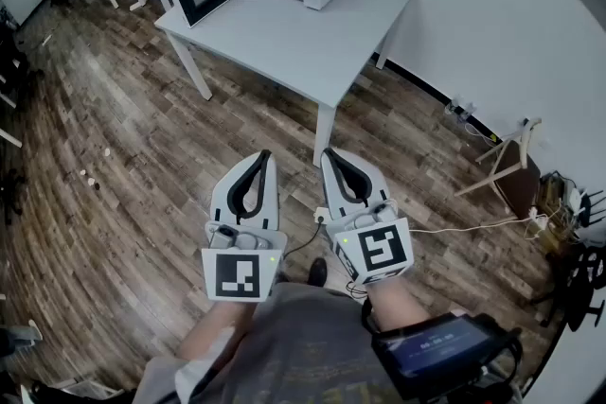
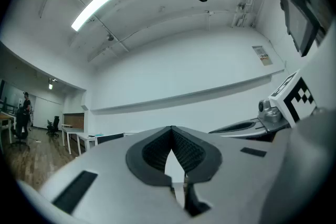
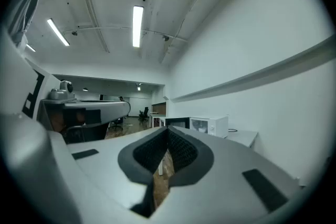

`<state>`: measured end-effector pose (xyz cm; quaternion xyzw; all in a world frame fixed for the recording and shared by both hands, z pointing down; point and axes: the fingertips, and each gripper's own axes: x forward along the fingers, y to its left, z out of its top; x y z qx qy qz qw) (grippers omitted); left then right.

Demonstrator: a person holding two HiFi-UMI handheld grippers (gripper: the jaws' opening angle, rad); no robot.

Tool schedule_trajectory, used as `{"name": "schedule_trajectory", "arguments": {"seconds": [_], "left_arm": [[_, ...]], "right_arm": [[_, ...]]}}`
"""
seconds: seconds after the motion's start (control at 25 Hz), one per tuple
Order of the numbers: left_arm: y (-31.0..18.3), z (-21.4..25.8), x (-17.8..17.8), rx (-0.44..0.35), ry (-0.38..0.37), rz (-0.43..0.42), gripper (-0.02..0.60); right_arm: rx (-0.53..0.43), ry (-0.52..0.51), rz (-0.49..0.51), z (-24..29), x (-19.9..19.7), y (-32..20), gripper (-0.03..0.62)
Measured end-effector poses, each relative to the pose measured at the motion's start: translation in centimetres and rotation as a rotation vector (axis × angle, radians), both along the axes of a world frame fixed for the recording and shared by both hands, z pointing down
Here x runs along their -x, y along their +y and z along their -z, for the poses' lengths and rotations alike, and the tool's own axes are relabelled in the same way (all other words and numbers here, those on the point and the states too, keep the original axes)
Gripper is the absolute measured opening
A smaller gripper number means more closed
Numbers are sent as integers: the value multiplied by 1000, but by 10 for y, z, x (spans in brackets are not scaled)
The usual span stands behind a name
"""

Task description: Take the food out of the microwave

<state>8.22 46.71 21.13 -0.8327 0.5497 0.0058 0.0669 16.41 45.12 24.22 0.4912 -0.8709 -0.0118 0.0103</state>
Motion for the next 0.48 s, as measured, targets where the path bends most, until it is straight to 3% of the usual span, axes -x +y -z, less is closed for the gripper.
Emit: {"name": "schedule_trajectory", "arguments": {"seconds": [0.48], "left_arm": [[-11, -5, -14, 1, 2, 15, 6]], "right_arm": [[5, -18, 23, -7, -14, -11, 6]]}}
